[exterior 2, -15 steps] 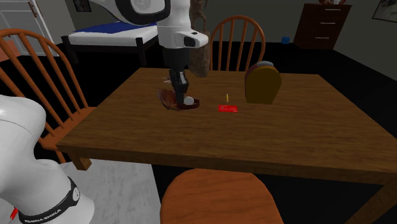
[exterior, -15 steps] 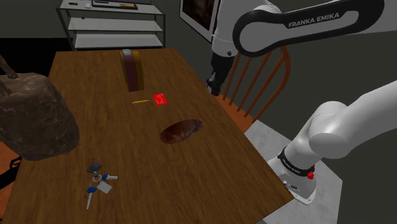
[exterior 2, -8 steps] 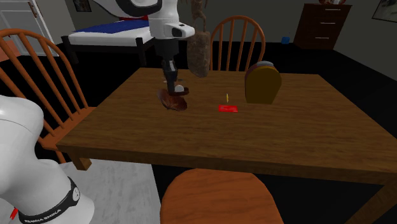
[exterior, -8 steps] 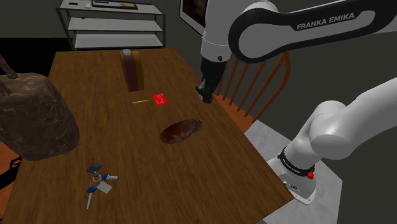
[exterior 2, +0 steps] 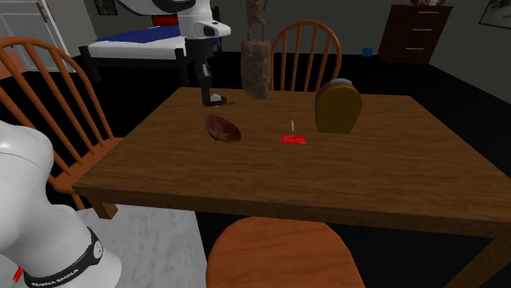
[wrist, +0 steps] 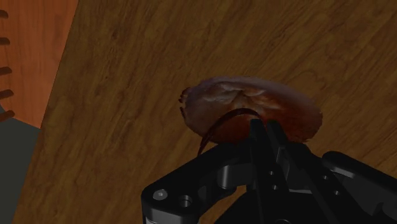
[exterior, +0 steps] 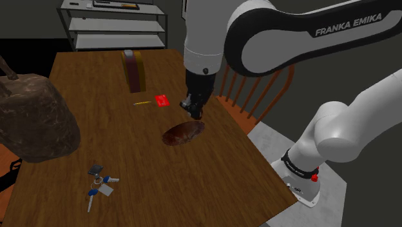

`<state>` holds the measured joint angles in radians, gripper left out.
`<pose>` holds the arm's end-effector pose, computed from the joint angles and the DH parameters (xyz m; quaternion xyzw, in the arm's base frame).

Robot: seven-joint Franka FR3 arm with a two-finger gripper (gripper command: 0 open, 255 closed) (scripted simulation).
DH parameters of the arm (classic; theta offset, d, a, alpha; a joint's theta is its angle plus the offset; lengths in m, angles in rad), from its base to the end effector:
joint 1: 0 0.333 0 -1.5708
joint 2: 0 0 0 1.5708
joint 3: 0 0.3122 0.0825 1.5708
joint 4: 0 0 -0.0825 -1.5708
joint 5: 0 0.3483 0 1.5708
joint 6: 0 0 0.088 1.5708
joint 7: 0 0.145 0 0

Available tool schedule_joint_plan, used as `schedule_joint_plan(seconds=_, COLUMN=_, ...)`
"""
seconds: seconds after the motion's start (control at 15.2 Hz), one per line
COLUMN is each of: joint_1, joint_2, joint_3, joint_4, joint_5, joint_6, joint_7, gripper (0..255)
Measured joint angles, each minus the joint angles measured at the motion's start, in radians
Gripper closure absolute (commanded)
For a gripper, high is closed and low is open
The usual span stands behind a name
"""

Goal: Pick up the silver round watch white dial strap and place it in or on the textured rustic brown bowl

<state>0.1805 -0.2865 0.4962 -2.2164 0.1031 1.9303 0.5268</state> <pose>0.3301 0.2897 0.4492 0.9986 0.0463 -0.0015 0.0245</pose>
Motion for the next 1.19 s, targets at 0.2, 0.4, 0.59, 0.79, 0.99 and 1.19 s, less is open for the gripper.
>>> schedule_joint_plan(seconds=0.2, joint_1=0.008, joint_2=0.037, joint_3=0.031, joint_4=0.02, joint_5=-0.009, joint_6=0.015, joint_7=0.045, gripper=255)
schedule_joint_plan(seconds=0.4, joint_1=0.008, joint_2=0.057, joint_3=0.039, joint_4=0.004, joint_5=-0.015, joint_6=0.049, joint_7=0.056, gripper=255)
schedule_joint_plan(seconds=0.59, joint_1=0.009, joint_2=0.068, joint_3=0.045, joint_4=-0.024, joint_5=-0.019, joint_6=0.087, joint_7=0.062, gripper=255)
schedule_joint_plan(seconds=0.79, joint_1=0.009, joint_2=0.083, joint_3=0.052, joint_4=-0.052, joint_5=-0.024, joint_6=0.129, joint_7=0.071, gripper=255)
schedule_joint_plan(seconds=0.99, joint_1=0.008, joint_2=0.105, joint_3=0.059, joint_4=-0.079, joint_5=-0.033, joint_6=0.175, joint_7=0.08, gripper=255)
schedule_joint_plan(seconds=1.19, joint_1=0.006, joint_2=0.123, joint_3=0.062, joint_4=-0.098, joint_5=-0.042, joint_6=0.21, joint_7=0.086, gripper=255)
